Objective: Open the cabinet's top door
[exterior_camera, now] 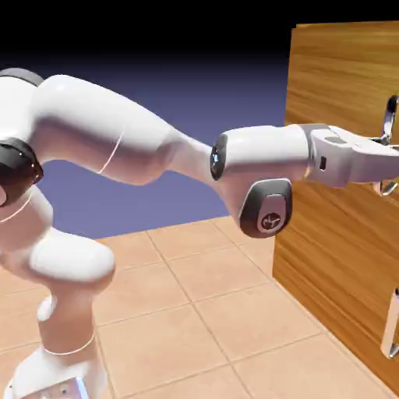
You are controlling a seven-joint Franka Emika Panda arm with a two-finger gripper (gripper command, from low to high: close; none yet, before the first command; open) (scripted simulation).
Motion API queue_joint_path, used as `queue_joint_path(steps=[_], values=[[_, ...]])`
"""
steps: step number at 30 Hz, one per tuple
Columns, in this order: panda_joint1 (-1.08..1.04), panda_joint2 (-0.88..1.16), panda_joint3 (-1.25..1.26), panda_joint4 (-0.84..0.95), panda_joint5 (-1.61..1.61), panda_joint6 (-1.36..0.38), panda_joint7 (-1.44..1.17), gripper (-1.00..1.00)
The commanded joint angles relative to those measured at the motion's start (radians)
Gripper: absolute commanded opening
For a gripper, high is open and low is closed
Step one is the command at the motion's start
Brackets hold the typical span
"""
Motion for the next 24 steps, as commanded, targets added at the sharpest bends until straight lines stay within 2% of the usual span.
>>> queue_joint_path(steps=[1, 14, 24], values=[[-0.036, 0.003, 0.033, -0.017, 0.019, 0.006, -0.006, -1.00], [-0.480, -0.047, 0.501, -0.230, 0.326, 0.053, -0.140, -1.00], [-0.841, -0.048, 0.789, -0.304, 0.247, 0.063, 0.061, -1.00]])
